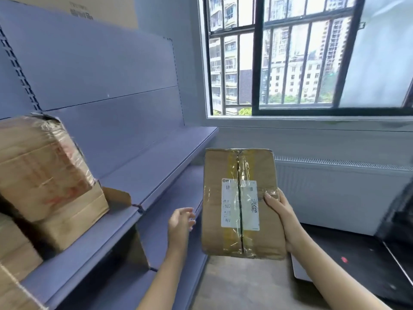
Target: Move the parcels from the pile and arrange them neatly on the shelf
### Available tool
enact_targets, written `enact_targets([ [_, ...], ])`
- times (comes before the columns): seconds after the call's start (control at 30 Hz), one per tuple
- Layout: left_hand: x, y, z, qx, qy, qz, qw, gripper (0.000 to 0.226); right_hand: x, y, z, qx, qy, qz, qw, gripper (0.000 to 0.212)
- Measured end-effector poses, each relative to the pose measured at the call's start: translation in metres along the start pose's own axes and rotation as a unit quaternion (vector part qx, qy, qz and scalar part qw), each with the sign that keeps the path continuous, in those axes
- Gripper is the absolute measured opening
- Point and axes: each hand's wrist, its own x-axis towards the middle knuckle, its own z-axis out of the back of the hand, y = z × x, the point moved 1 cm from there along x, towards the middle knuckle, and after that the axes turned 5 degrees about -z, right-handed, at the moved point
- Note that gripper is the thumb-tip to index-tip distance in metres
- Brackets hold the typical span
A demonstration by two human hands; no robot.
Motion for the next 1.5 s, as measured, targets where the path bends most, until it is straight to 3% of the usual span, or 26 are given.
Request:
enact_targets([
  [0.3,0.082,0.007,-0.086,0.002,-0.021,-0.004,1.000,0.017,0.133,0.043,0.047,-0.050,0.049,0.019,0.997,0.057],
  [0.7,0.230,0.021,-0.114,0.017,-0.064,0.019,0.998,0.023,0.306,0.030,0.027,-0.047,0.112,0.009,0.993,0.053],
  [1.03,0.334,0.014,-0.050,-0.011,-0.175,0.006,0.984,0.022,0.432,0.002,-0.060,-0.047,0.210,-0.010,0.976,0.039],
  [1.2,0.326,0.001,0.013,0.002,-0.319,-0.039,0.947,0.030,0.465,-0.032,-0.128,-0.053,0.292,-0.041,0.954,0.051],
  [1.33,0.298,-0.018,0.046,0.052,-0.357,-0.075,0.930,0.022,0.464,-0.059,-0.183,-0.055,0.387,-0.070,0.918,0.054],
  [1.43,0.275,-0.037,0.060,0.090,-0.375,-0.109,0.916,0.015,0.455,-0.070,-0.223,-0.069,0.448,-0.062,0.889,0.069],
  [1.5,0.261,-0.052,0.067,0.111,-0.393,-0.140,0.902,0.028,0.448,-0.076,-0.244,-0.082,0.483,-0.042,0.871,0.078],
])
